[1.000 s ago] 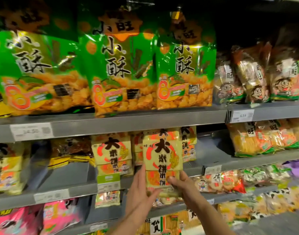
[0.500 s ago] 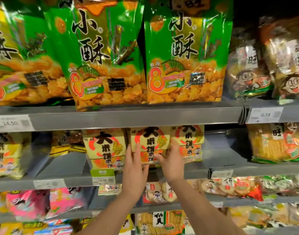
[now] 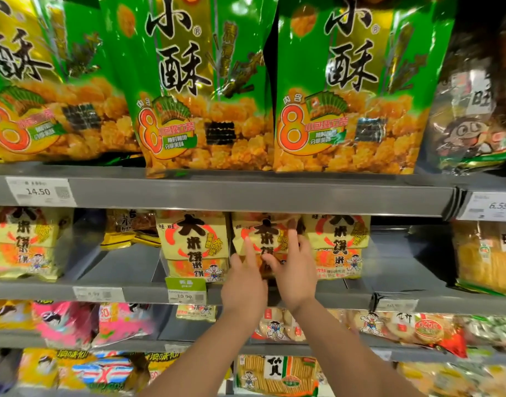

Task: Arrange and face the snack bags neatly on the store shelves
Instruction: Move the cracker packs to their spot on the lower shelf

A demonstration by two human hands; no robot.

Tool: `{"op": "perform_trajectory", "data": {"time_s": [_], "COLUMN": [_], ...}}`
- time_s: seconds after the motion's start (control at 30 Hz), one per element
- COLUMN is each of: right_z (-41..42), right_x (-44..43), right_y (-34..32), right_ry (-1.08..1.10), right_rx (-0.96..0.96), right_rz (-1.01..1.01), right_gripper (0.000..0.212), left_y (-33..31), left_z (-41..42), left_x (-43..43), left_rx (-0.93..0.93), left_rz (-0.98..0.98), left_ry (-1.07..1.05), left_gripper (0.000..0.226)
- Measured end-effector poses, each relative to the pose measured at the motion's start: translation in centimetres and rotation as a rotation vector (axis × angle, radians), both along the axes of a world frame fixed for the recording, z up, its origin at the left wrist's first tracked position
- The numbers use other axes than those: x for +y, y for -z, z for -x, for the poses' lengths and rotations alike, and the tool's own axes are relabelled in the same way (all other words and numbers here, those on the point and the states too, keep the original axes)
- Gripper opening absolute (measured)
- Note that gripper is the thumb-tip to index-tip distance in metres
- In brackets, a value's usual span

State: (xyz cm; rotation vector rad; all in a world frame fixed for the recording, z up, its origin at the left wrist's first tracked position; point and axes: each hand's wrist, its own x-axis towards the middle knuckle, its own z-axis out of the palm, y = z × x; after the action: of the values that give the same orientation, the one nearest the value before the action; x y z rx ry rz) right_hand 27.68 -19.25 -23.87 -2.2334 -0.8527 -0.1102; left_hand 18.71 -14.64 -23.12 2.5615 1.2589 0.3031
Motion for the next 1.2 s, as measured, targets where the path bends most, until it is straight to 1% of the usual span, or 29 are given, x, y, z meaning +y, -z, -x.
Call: {"op": "perform_trajectory", "data": {"time_s": [0.07, 0.13, 0.2, 0.27, 0.33, 0.4, 0.47, 0.57, 0.6, 0.67, 0.87, 0.93, 1.03, 1.13, 1.2], "right_z": [-0.2, -0.2, 0.2, 1.1, 2.5, 4.1, 5.9, 8.8, 9.9, 12.2, 19.6, 22.2, 25.8, 29.1, 31.2], "right_x": [0.4, 0.5, 0.0, -0.7, -1.4, -1.6, -1.2, 0.3, 1.1, 2.9, 9.8, 12.3, 16.2, 20.5, 23.3], "right_y": [-0.1, 0.0, 0.2, 0.4, 0.7, 1.1, 1.2, 0.7, 0.4, -0.3, -1.8, -2.4, -2.9, -3.4, -3.8], "right_ry": [0.009, 0.023, 0.026, 0.025, 0.052, 0.102, 0.124, 0.063, 0.044, 0.018, 0.008, -0.012, -0.130, -0.264, -0.314], "right_rx": [-0.012, 0.000, 0.007, 0.034, 0.055, 0.038, 0.028, 0.009, 0.011, 0.019, -0.010, 0.067, 0.190, 0.260, 0.308], "right_rz": [0.027, 0.054, 0.041, -0.005, -0.058, -0.089, -0.105, -0.126, -0.138, -0.149, -0.235, -0.233, -0.223, -0.134, -0.050], "right_gripper": [0.054, 0.054, 0.060, 0.070, 0.073, 0.066, 0.055, 0.039, 0.035, 0.028, 0.016, 0.014, 0.012, 0.011, 0.021], "left_y": [-0.3, -0.6, -0.7, -0.4, -0.4, -0.8, -1.4, -2.0, -2.2, -2.4, -3.6, -3.8, -3.7, -3.0, -2.2], "left_z": [-1.3, -1.7, -1.0, 0.0, 1.3, 2.7, 4.2, 7.1, 8.3, 10.8, 19.2, 22.0, 26.1, 30.0, 32.3], "left_x": [0.2, 0.2, -0.1, -0.3, -0.3, -0.3, 0.1, 1.4, 2.2, 3.9, 11.1, 14.0, 18.1, 22.4, 25.2], "left_rx": [0.038, 0.048, 0.034, 0.030, 0.041, 0.032, -0.018, -0.158, -0.197, -0.244, -0.275, -0.315, -0.419, -0.467, -0.457], "left_rz": [0.044, 0.104, 0.137, 0.141, 0.139, 0.130, 0.130, 0.130, 0.122, 0.099, 0.021, 0.012, 0.033, 0.046, 0.064], "left_ry": [-0.051, -0.084, -0.071, -0.018, 0.036, 0.059, 0.086, 0.102, 0.097, 0.066, 0.009, -0.019, -0.065, -0.132, -0.195], "left_gripper": [0.088, 0.088, 0.090, 0.091, 0.088, 0.080, 0.072, 0.047, 0.038, 0.031, 0.028, 0.028, 0.026, 0.023, 0.027]}}
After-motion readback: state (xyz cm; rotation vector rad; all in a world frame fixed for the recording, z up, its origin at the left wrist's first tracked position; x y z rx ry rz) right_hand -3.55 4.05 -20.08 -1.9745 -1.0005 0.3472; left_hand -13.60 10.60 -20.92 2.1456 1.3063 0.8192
